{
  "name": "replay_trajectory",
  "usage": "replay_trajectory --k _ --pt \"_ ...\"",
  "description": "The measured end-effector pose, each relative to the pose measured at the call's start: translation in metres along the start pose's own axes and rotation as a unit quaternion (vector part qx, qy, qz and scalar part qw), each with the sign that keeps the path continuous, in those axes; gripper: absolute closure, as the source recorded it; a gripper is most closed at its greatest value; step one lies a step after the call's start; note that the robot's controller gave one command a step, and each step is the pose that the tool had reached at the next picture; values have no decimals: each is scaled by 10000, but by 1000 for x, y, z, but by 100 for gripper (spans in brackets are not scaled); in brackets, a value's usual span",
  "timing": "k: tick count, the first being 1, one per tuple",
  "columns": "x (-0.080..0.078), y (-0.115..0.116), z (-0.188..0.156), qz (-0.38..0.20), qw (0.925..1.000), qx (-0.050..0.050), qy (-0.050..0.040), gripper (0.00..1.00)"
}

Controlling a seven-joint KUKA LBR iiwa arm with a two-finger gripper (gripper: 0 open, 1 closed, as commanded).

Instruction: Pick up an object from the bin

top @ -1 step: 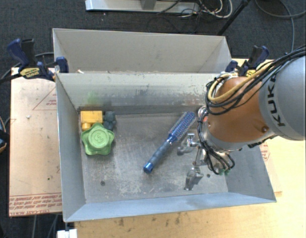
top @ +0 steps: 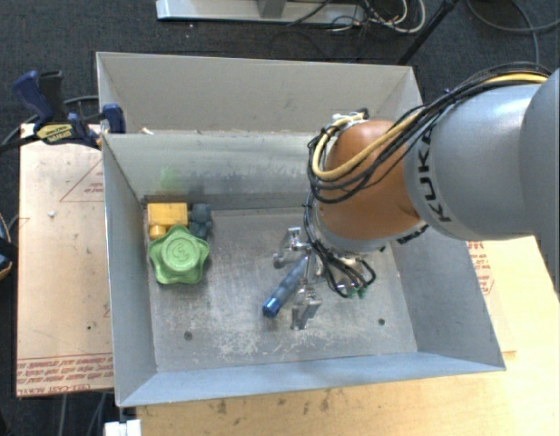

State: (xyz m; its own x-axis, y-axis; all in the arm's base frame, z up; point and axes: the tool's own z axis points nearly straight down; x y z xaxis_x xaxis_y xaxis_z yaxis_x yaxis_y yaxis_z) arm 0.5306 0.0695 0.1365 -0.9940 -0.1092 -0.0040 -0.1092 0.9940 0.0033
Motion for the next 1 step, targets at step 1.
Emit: replay_trajectory --k 1 --pt "-24 -27 55 -1437 9896 11 6 0"
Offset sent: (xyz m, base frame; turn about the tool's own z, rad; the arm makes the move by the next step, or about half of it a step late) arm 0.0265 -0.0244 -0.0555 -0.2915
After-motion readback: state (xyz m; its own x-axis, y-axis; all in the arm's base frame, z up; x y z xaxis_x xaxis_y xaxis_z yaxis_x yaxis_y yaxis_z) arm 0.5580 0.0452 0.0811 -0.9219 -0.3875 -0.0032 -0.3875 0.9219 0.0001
